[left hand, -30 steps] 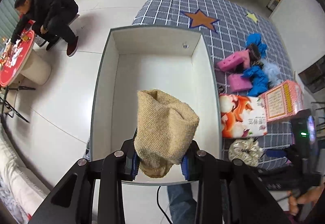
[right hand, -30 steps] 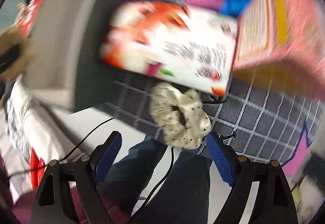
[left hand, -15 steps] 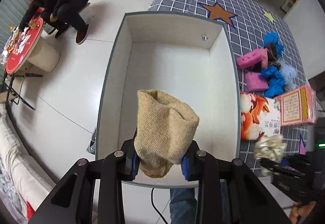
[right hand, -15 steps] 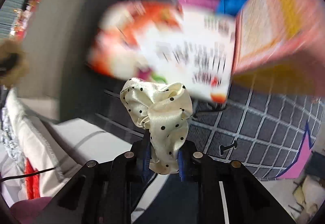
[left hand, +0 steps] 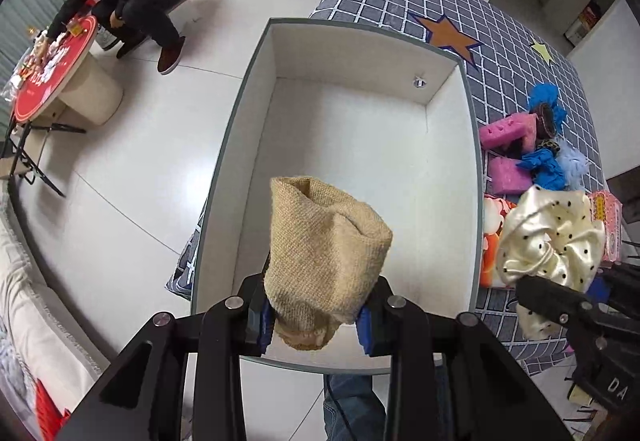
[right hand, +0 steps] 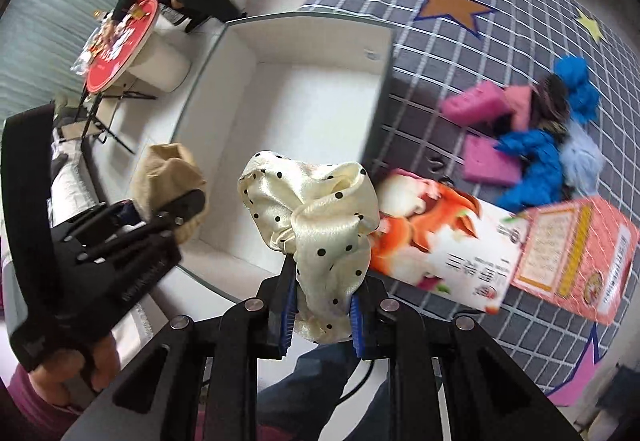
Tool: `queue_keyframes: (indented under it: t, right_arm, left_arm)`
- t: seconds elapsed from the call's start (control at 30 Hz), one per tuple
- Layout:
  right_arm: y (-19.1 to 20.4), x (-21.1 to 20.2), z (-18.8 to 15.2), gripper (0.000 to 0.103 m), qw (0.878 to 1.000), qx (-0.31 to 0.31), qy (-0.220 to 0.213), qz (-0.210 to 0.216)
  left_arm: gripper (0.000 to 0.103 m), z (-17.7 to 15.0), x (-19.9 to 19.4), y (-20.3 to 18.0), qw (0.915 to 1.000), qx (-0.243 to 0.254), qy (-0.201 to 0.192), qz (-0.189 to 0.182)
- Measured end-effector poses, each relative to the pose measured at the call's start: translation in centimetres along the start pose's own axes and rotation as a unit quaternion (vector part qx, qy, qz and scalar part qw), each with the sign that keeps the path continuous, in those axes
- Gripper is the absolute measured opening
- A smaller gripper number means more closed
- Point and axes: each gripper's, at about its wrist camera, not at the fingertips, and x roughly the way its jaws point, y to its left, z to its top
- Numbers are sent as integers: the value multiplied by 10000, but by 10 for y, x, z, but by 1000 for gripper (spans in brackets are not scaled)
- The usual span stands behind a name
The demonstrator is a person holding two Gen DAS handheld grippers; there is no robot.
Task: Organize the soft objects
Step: 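Open the left tool over the box while the right tool releases the scrunchie inside, then return both tools to the pile and reach for the pink sponge and fluffy plush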
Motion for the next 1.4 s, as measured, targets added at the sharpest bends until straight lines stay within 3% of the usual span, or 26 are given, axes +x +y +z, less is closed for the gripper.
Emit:
queue_keyframes:
  t: [0.73, 0.77, 0.83, 0.9, 0.97, 1.07, 1.2, 1.27, 1.4]
  right_arm:
    - [29, 12, 19, 23, 9995, -311, 74, 30]
    - [30, 12, 20, 23, 9995, -313, 77, 34]
    - [31, 13, 22, 24, 9994, -322, 84, 111]
    - [33, 12, 24, 37, 9992, -316, 98, 227]
    - [31, 9, 27, 72, 9996, -260, 23, 79]
    - [20, 1, 29, 99, 9999, -118, -92, 4]
    - [-2, -19, 28, 102, 9998, 149, -140, 22]
    - [-14, -34, 25, 102, 9991, 309, -264, -126]
    - [-55, -75, 17, 102, 9929, 960, -625, -308]
  left_arm:
    - [36, 0, 6, 6, 9999, -91, 64, -34]
    - [38, 0, 5, 6, 9999, -89, 20, -47]
    - [62, -2, 3, 7, 10000, -66, -35, -48]
    - [78, -3, -1, 7, 9999, -41, -148, -54]
    - [78, -4, -6, 12, 9991, -124, -388, -152]
    - [85, -4, -11, 26, 9957, -337, -480, -723]
    - [103, 0, -30, 32, 9866, -400, -748, -1397]
    - [103, 10, -45, 27, 9781, -295, -955, -1823]
    - [103, 35, -65, 3, 9682, 83, -1190, -2198]
